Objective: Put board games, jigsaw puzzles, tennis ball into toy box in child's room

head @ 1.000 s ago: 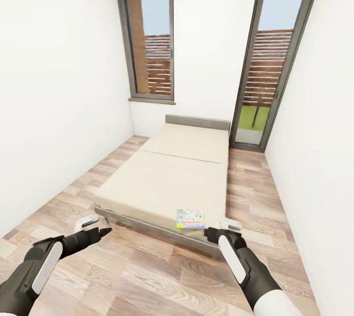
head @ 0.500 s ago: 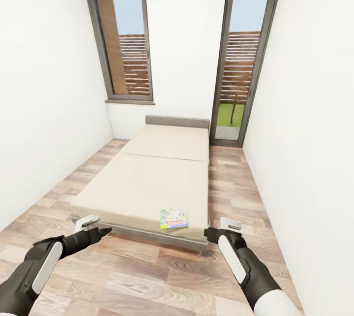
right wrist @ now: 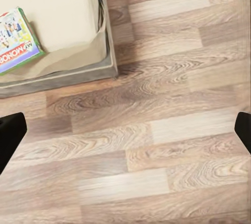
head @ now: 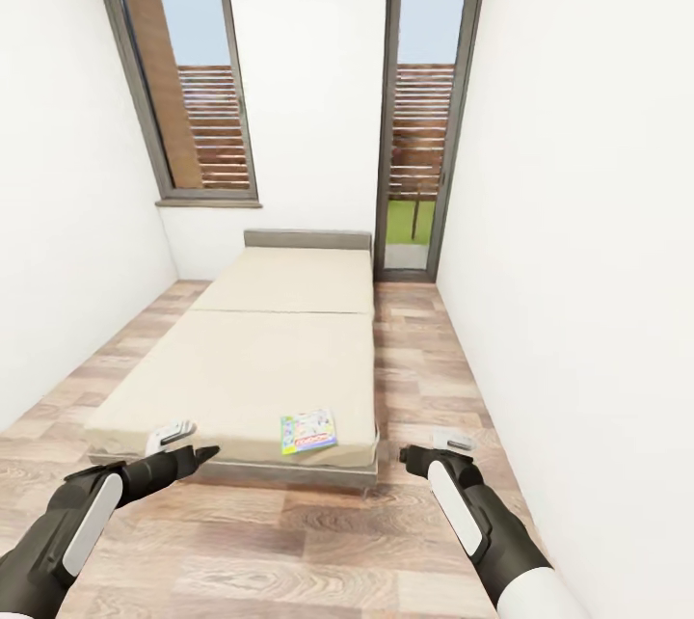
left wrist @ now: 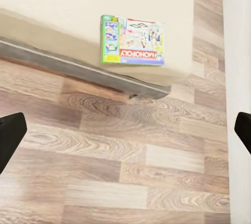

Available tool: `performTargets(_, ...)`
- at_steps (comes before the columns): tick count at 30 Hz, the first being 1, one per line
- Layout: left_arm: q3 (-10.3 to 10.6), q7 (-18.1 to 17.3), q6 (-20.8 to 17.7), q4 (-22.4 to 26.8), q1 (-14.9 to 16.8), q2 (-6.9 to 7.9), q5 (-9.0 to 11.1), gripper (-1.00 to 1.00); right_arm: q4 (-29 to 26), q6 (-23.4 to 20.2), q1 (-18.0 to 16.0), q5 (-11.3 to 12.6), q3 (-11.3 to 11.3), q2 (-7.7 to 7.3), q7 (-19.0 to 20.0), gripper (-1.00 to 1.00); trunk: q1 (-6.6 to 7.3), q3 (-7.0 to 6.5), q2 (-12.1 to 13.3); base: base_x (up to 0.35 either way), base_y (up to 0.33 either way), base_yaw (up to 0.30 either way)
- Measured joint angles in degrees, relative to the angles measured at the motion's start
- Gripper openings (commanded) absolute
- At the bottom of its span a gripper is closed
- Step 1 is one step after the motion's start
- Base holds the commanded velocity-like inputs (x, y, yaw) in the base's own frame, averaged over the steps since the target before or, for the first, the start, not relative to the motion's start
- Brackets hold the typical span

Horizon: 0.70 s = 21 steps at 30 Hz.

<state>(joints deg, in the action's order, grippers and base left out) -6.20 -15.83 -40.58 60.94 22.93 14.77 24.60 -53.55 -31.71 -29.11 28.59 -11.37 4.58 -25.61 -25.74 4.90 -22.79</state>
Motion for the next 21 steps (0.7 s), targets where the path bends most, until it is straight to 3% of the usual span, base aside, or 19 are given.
performTargets(10, -0.01, -0.01, 0.00, 0.01, 0.01, 0.00, 0.02, 1.00, -0.40, 2.56, 0.05, 0.01, -0.57, 0.01, -0.02, 1.00, 0.01, 0.00, 0.00, 0.222, 0.000, -0.224)
performTargets(21, -0.01, -0.02, -0.01, 0.02, -0.03, 0.01, 0.02, 1.00, -0.79, 3.14, 0.07, -0.47, -0.77, 0.00, -0.02, 1.00, -0.01, 0.00, 0.01, 0.032, 0.000, -0.038)
